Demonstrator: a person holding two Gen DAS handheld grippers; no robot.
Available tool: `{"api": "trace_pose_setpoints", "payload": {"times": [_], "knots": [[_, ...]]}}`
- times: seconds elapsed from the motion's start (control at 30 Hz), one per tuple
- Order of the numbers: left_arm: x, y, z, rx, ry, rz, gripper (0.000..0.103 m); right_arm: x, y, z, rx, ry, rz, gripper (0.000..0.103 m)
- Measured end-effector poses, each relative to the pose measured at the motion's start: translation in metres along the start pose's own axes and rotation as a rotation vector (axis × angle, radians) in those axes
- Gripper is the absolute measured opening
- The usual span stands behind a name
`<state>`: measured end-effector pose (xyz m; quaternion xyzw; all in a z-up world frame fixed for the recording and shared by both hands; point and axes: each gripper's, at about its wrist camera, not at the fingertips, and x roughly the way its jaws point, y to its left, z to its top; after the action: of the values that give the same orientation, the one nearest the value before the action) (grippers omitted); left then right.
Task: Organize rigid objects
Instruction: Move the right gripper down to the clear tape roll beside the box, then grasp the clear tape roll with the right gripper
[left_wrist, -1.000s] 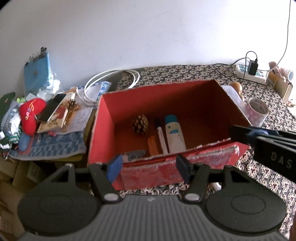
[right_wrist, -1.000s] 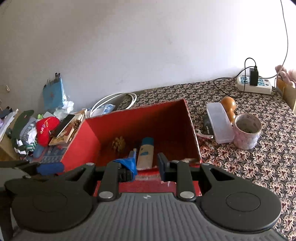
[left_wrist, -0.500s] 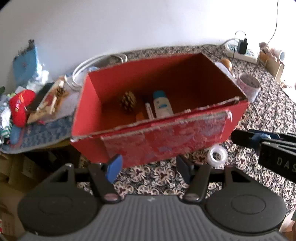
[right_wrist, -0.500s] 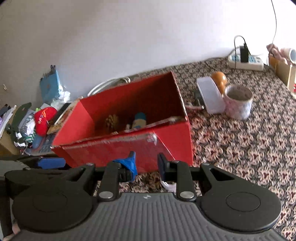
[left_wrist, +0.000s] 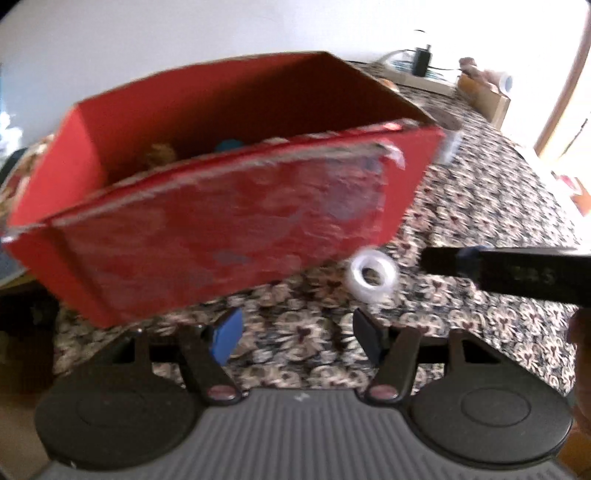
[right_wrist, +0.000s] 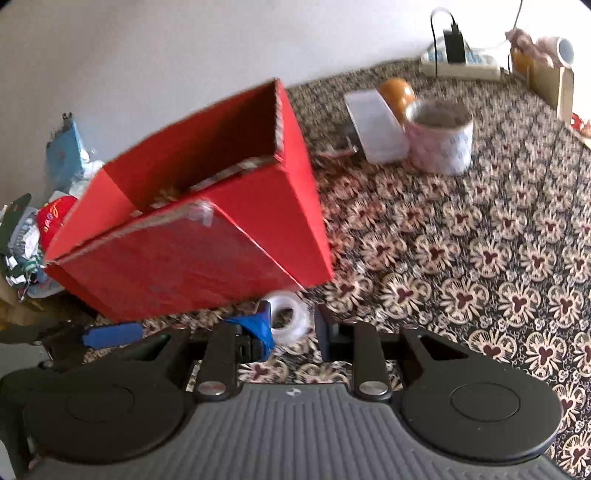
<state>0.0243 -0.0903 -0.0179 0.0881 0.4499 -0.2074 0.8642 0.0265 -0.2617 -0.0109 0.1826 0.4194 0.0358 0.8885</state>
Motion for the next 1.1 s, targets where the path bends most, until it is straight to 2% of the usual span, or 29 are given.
{"api": "trace_pose_setpoints", "payload": {"times": [0.13, 0.6, 0.67, 0.73, 0.77, 1.1], "knots": [[0.018, -0.016, -0.002, 0.044, 0.001, -0.057, 0.066, 0.012, -0.013, 0.000, 0.026, 0.047, 0.040, 0.008], [0.057, -0.049, 0.007, 0.102, -0.039, -0.047, 0.066, 0.050, -0.026, 0.016, 0.028, 0.156, 0.155, 0.008], [0.062, -0.050, 0.007, 0.112, -0.036, -0.045, 0.056, 0.055, -0.028, 0.019, 0.030, 0.164, 0.167, 0.008], [0.066, -0.053, 0.008, 0.120, -0.031, -0.039, 0.041, 0.059, -0.028, 0.021, 0.030, 0.178, 0.180, 0.007], [0.067, -0.054, 0.009, 0.124, -0.032, -0.038, 0.038, 0.061, -0.029, 0.021, 0.031, 0.185, 0.189, 0.007], [0.068, -0.058, 0.013, 0.129, -0.023, -0.044, 0.039, 0.067, -0.030, 0.021, 0.057, 0.221, 0.219, 0.002]]}}
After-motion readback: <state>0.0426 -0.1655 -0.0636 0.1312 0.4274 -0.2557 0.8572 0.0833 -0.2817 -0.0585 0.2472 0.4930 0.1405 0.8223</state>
